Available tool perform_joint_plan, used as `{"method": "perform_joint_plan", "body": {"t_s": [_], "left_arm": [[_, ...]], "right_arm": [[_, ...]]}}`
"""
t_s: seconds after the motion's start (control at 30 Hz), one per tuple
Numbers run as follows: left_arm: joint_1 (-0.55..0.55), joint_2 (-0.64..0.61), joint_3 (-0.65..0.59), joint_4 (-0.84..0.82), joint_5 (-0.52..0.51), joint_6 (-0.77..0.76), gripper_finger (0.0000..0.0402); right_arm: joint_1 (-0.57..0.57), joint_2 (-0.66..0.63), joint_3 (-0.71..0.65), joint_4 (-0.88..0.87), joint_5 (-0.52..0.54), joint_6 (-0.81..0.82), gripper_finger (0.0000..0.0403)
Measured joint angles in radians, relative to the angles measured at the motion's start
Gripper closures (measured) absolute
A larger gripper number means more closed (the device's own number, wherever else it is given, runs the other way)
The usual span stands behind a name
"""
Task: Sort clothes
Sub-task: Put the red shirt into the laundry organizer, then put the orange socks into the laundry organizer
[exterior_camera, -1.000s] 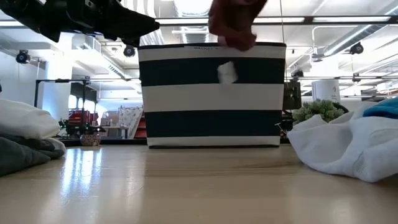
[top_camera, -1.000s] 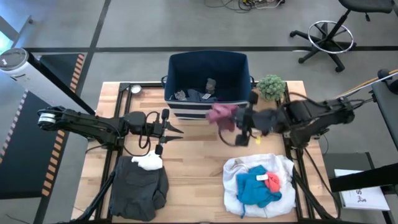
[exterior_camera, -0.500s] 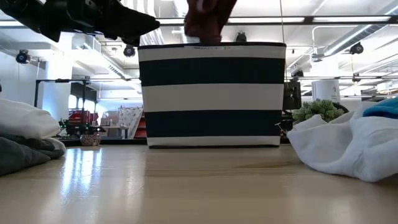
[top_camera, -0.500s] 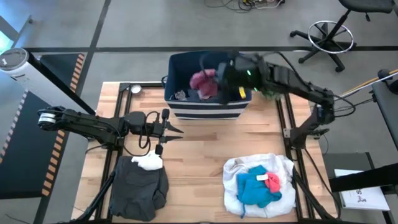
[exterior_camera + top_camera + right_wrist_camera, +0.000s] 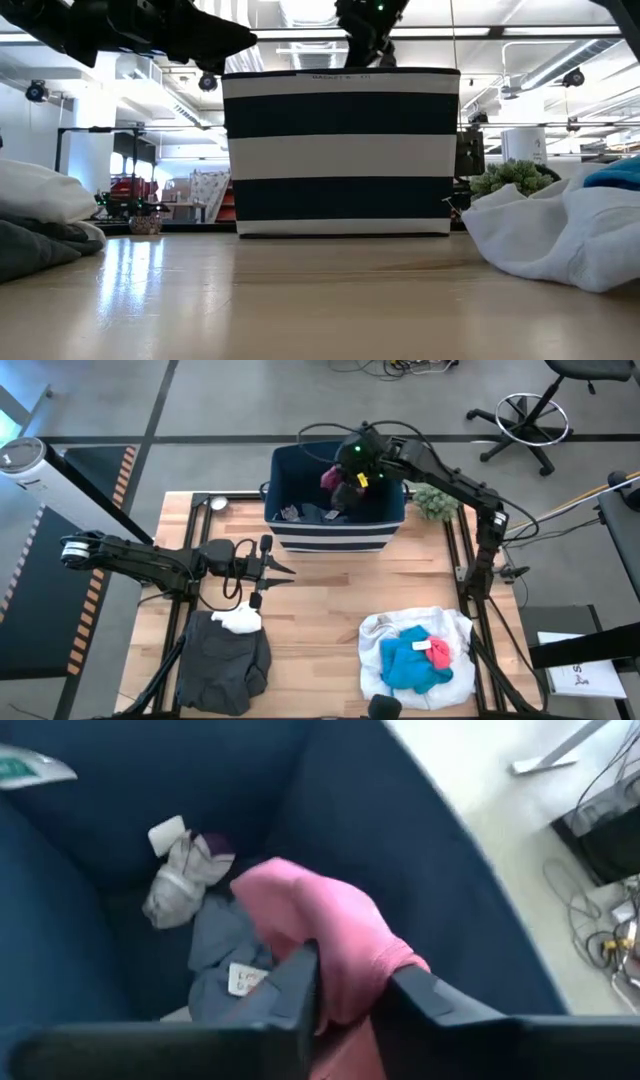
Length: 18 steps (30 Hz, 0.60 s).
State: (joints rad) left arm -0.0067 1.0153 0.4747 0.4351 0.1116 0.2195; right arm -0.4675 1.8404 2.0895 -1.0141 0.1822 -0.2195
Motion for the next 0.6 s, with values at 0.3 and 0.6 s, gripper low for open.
{"method": "perform_joint_plan", "body": {"t_s": [0.3,0.6], "left_arm": [[0.0,0.0,0.0,-0.001,0.0,0.0,0.0325],[0.001,0.0,0.0,-0.001,0.0,0.01,0.0325]], "right_arm": [[0.024,-0.038,0.0,-0.062,-0.002,-0.005,0.0202],[0.074,-0.169,0.0,-0.314,-0.06,0.071,0.0217]]}}
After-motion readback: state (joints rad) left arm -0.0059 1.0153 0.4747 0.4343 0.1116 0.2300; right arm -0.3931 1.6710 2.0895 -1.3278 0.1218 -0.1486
